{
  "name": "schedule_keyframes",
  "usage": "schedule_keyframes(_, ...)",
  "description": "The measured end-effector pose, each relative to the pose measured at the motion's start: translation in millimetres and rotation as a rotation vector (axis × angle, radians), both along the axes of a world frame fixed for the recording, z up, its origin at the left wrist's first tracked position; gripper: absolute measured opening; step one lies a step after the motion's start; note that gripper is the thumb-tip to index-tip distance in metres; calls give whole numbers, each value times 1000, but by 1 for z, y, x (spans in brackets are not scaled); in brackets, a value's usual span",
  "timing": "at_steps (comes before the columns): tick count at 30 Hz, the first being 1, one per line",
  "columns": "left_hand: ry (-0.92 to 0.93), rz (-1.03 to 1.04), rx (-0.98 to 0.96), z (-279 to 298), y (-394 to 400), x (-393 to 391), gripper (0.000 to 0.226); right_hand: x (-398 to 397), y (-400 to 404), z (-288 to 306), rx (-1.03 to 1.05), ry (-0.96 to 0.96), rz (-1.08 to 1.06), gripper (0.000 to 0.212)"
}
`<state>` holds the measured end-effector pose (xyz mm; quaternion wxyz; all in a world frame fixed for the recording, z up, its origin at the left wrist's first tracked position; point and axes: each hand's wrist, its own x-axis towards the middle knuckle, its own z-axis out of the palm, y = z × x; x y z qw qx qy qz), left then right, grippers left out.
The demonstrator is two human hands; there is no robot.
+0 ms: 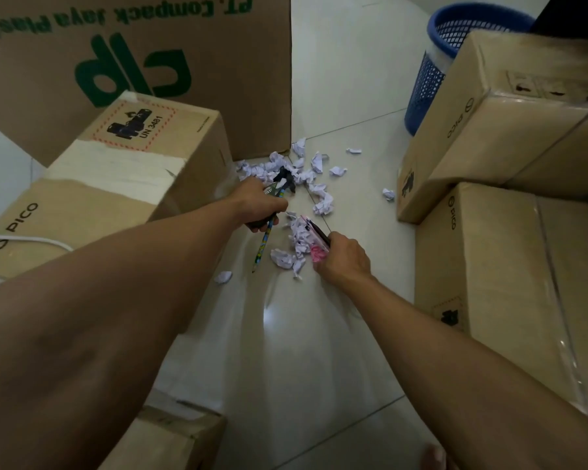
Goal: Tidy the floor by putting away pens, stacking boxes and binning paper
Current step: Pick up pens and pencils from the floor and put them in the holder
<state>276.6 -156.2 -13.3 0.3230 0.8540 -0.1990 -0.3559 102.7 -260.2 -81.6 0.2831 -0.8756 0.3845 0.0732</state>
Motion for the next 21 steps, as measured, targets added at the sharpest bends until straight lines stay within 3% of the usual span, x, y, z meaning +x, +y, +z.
schedule_keyframes(7,-33,54,28,-10,-10,3,20,6,4,6,-3,-76,-77,39)
schedule_keyframes(15,-91,207,-78,-27,-15,-9,23,28,4,18,310,-339,-455,36)
schedule_keyframes(19,-134,401,-105,-35,5,-30,24,32,23,23,406,-348,-528,35)
schedule_keyframes(21,-210,404,-77,-34,19,-49,24,25,39,25,438,-316,-528,35)
